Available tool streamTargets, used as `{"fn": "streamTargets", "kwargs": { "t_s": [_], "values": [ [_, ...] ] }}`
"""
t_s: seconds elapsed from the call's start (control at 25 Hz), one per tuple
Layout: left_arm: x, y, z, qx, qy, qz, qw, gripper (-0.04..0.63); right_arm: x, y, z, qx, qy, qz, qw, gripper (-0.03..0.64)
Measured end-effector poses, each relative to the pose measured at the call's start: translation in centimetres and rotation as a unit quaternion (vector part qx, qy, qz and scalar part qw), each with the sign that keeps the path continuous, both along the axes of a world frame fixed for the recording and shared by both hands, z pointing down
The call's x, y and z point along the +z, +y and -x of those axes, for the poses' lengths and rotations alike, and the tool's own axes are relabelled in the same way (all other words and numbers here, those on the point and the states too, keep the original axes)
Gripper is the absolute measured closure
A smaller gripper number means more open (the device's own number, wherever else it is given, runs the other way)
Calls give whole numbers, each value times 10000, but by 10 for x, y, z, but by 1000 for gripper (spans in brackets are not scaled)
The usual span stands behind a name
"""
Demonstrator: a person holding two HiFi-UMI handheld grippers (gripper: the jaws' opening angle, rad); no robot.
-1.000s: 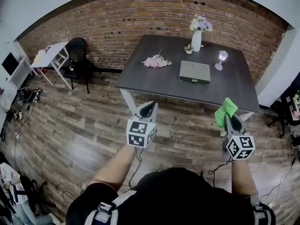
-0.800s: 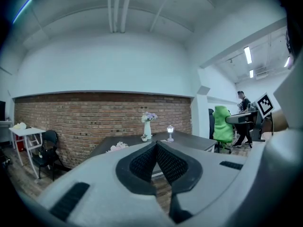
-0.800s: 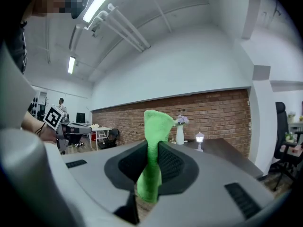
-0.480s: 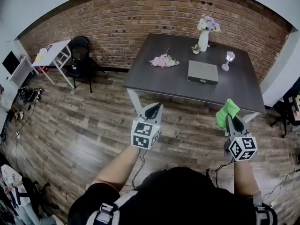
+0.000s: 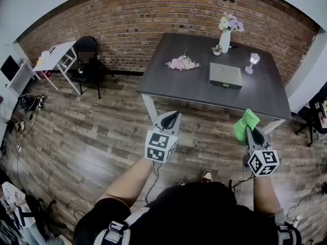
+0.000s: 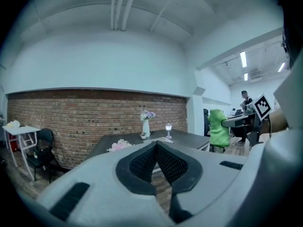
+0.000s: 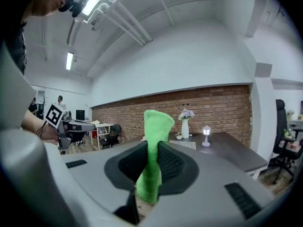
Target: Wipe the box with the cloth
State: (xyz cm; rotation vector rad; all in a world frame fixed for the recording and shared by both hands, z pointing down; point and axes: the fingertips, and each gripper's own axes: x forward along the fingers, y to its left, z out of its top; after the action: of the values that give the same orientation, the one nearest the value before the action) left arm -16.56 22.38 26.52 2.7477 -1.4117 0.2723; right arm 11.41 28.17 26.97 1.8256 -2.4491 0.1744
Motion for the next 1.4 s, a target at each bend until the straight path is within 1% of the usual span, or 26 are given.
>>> {"fn": "streamTargets", "kwargs": {
  "t_s": [0.24, 0.48, 0.64, 0.84, 0.96, 1.16, 1.4],
  "values": [
    [9, -10, 2, -67, 2, 157, 9999, 586, 3, -11, 2, -33, -105, -1, 9999, 561],
    [14, -35, -24, -94, -33, 183, 9998, 586, 16, -37, -26, -20, -216, 112, 9997, 561],
    [15, -59, -43, -108, -90, 192, 9997, 586, 19, -63, -42, -98, -264, 139, 9995, 560],
    [27, -98, -73, -132, -182, 272, 9994, 586, 33, -107, -70, -148, -314, 228, 9991, 561],
    [31, -129, -91, -217, -172, 279, 9992, 586, 39, -140, -90, -212, -298, 271, 9990, 561],
    [20, -183, -127, -325, -139, 170, 9992, 586, 26, -204, -126, -327, -256, 170, 9990, 561],
    [10, -222, -151, -429, -357, 135, 9983, 586, 23, -257, -151, -522, -418, 168, 9976, 560]
  ]
}}
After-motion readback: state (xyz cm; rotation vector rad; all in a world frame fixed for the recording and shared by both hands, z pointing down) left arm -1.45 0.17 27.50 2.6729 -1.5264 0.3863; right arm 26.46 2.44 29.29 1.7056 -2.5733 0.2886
